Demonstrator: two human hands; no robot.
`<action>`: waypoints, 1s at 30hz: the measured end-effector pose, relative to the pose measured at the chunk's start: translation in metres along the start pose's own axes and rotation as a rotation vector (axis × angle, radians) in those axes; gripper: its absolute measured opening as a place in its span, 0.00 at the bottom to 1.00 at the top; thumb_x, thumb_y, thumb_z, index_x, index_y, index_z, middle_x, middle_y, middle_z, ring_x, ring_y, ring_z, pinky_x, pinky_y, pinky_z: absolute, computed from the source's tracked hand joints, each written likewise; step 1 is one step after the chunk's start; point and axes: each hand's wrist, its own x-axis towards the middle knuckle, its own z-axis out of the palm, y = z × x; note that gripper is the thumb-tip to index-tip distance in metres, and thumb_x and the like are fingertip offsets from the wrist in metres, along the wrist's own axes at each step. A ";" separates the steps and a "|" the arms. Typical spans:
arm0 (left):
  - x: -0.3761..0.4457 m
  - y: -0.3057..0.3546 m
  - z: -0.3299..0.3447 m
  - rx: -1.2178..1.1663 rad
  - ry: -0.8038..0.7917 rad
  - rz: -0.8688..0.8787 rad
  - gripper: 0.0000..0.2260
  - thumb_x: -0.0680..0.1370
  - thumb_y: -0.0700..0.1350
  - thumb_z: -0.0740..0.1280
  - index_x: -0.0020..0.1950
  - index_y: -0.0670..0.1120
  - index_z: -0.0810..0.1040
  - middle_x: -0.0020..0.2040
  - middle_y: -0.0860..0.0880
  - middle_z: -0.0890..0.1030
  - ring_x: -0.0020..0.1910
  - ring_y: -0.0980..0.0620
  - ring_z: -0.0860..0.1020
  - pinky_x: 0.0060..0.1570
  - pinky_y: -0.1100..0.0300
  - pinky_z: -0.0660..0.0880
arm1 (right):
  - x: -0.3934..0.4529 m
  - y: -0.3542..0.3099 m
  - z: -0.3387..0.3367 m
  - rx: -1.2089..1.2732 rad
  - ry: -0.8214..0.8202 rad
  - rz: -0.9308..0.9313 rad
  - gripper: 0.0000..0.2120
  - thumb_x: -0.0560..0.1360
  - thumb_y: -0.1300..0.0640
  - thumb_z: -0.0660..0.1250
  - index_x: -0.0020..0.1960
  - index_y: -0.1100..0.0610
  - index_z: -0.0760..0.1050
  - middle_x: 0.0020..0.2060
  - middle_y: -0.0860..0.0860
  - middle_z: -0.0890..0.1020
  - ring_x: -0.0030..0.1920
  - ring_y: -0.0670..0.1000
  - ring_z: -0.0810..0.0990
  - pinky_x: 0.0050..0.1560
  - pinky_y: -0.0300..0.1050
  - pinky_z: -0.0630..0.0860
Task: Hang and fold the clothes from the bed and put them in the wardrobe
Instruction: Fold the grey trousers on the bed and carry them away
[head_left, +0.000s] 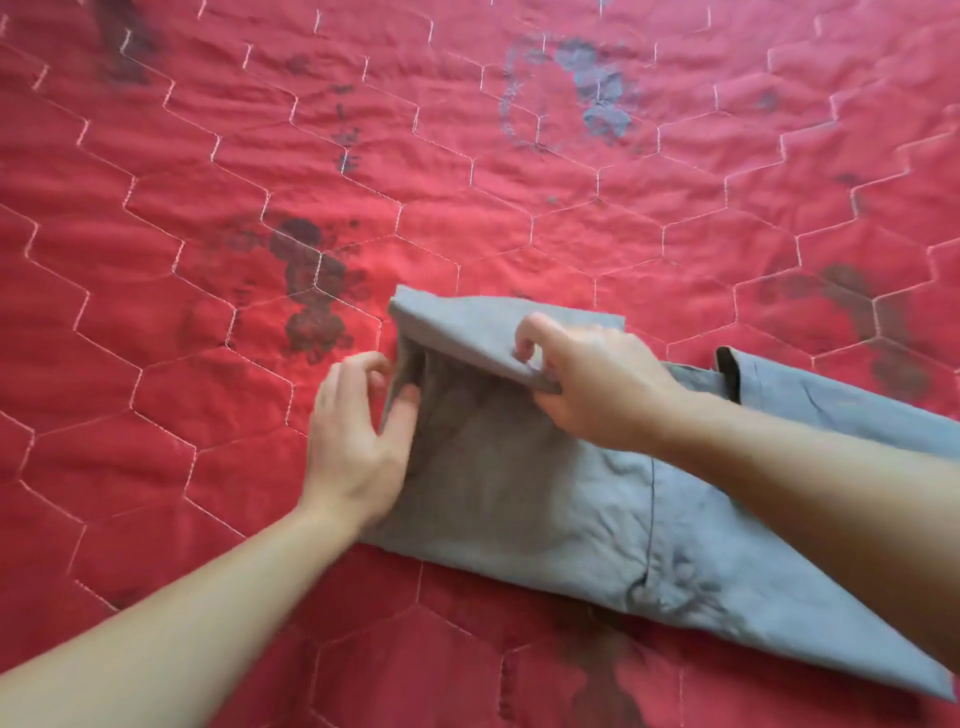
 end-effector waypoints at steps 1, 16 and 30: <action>0.002 0.001 -0.009 0.013 0.073 0.015 0.14 0.75 0.55 0.59 0.55 0.49 0.70 0.49 0.51 0.72 0.50 0.50 0.70 0.55 0.48 0.68 | -0.007 -0.006 0.014 -0.023 -0.037 0.003 0.19 0.70 0.56 0.65 0.60 0.51 0.67 0.43 0.50 0.81 0.44 0.61 0.80 0.36 0.48 0.67; 0.012 -0.014 0.048 0.820 -0.630 0.255 0.28 0.78 0.64 0.42 0.77 0.63 0.40 0.80 0.52 0.38 0.78 0.46 0.38 0.74 0.40 0.42 | -0.044 0.012 0.065 -0.243 0.066 0.192 0.31 0.77 0.39 0.57 0.77 0.49 0.59 0.76 0.58 0.60 0.74 0.59 0.61 0.67 0.59 0.62; 0.015 -0.010 0.008 0.066 -0.292 -0.516 0.27 0.70 0.61 0.72 0.64 0.49 0.74 0.55 0.50 0.79 0.55 0.48 0.77 0.51 0.55 0.70 | -0.049 0.023 0.073 -0.281 -0.204 0.238 0.34 0.79 0.37 0.47 0.79 0.48 0.39 0.79 0.53 0.41 0.78 0.53 0.40 0.74 0.63 0.42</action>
